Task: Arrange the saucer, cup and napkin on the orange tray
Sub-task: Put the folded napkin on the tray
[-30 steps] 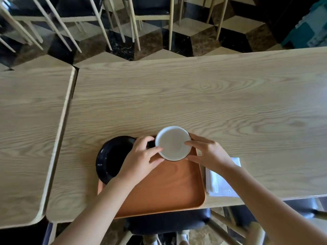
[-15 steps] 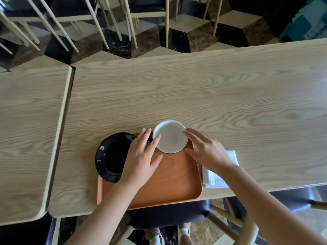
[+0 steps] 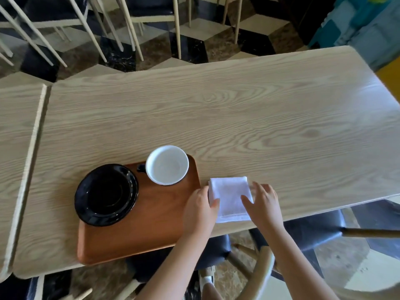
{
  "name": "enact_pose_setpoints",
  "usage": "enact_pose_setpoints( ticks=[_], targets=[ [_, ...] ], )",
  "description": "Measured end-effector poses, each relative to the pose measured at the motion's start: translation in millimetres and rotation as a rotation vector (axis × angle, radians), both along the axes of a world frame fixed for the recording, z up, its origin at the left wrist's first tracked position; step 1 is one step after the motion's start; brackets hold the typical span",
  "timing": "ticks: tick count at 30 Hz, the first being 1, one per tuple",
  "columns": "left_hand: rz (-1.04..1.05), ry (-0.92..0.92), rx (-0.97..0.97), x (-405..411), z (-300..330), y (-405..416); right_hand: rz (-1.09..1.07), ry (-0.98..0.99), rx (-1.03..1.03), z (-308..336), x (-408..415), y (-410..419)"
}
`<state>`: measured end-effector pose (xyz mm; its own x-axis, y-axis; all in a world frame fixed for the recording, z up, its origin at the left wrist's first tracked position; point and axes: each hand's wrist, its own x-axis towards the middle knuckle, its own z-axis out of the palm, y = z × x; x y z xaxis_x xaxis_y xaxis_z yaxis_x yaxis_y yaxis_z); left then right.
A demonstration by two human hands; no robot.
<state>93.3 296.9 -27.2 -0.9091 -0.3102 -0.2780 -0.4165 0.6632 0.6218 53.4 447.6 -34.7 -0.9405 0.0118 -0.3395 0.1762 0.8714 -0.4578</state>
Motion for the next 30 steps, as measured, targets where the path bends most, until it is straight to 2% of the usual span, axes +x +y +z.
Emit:
enact_pose_setpoints(
  ticks=[5, 8, 13, 18, 22, 24, 27, 30],
  targets=[
    [-0.028, -0.091, -0.094, -16, 0, 12, -0.097, -0.051, -0.092, -2, -1, -1],
    [0.034, -0.143, -0.026, -22, -4, 12, -0.149, -0.099, -0.167, 0, -4, 0],
    [0.179, -0.126, 0.290, -19, -2, 8, -0.254, -0.194, -0.467, 17, -7, 11],
    [0.319, -0.074, 0.749, -10, 9, 8, -0.335, -0.230, -0.793, 41, 0, 29],
    [0.317, -0.206, 1.052, -3, 11, -3, -0.360, -0.293, -0.998, 49, 4, 31],
    [0.354, -0.205, 1.161, 4, 13, -11, -0.362, -0.339, -1.060, 51, 5, 27],
    [0.433, -0.123, 1.171, 22, 15, -29, -0.320, -0.410, -1.089, 50, 7, 16],
    [0.418, -0.066, 1.036, 44, 18, -49, -0.228, -0.399, -0.992, 43, 13, -4]
  ],
)
